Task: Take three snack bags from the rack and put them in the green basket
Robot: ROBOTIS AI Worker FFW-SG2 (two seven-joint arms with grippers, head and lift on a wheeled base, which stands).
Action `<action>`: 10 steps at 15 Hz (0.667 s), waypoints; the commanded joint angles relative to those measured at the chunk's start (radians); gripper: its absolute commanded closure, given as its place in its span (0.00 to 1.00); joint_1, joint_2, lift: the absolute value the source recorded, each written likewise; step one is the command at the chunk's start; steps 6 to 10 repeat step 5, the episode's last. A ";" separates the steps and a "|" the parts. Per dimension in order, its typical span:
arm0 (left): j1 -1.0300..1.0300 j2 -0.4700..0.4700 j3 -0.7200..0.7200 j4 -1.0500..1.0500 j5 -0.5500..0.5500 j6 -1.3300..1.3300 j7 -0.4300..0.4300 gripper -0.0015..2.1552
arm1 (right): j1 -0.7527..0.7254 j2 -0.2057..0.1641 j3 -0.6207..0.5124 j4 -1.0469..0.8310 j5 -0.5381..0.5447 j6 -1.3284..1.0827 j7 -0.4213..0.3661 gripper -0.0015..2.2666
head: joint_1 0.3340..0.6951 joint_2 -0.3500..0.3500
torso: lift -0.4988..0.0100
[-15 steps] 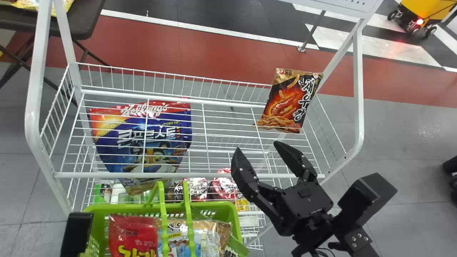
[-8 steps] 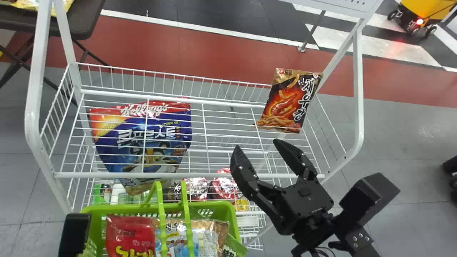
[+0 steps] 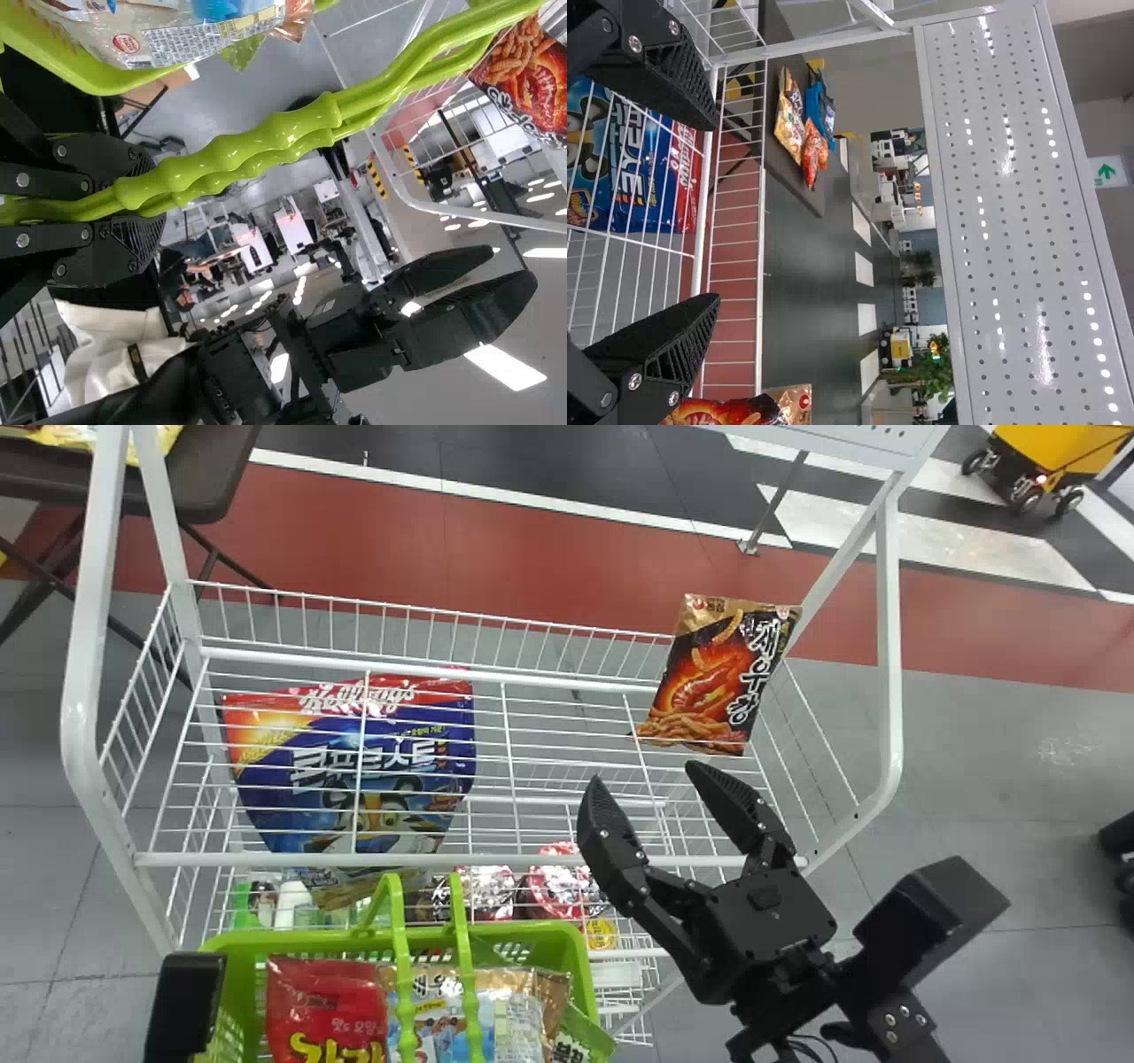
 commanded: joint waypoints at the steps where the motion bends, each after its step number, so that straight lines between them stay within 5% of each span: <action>1: 0.001 0.000 0.000 -0.001 0.000 0.003 0.000 0.56 | 0.002 0.004 -0.002 -0.002 -0.007 -0.011 0.000 0.07 | 1.00 0.00 | 0.97; 10: 0.003 -0.002 -0.002 -0.001 0.000 0.000 0.000 0.56 | 0.005 0.004 -0.002 -0.003 -0.007 -0.017 -0.003 0.06 | 1.00 0.00 | 0.97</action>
